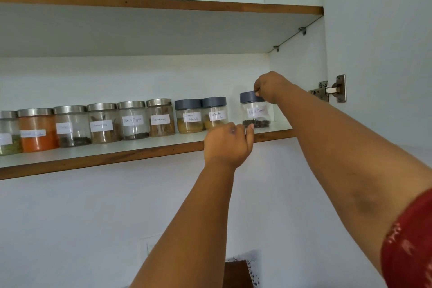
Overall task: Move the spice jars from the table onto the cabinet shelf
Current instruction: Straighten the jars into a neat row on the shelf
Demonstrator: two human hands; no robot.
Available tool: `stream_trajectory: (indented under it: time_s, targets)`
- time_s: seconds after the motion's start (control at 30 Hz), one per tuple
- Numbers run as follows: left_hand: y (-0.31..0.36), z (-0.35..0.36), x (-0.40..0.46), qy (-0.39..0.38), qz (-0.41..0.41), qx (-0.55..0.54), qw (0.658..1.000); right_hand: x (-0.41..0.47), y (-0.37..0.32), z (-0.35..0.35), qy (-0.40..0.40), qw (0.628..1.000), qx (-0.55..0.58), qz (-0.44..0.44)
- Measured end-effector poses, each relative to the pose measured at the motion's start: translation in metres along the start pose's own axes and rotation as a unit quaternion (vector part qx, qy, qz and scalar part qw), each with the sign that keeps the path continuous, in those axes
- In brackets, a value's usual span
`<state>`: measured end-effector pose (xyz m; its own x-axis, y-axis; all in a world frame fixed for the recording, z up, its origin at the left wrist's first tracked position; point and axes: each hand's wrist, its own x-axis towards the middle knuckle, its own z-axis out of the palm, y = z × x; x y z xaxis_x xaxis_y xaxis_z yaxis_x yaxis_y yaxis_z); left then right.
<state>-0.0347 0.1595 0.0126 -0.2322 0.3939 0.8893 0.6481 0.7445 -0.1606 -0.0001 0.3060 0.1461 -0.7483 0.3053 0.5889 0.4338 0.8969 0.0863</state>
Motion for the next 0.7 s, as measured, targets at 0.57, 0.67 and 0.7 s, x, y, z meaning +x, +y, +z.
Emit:
stream_trajectory:
  time_s: [0.57,0.67,0.7]
  targets:
    - [-0.001,0.005,0.001,0.034,0.006,0.005,0.999,0.061,-0.026,0.059,-0.051,0.998,-0.034,-0.03]
    - [0.0,0.006,0.0,0.039,0.005,0.005,0.999,0.063,-0.021,0.067,-0.051,0.998,0.003,-0.035]
    - [-0.001,0.006,0.001,0.039,0.005,0.006,0.999,0.062,-0.02,0.07,-0.047,0.998,0.016,-0.038]
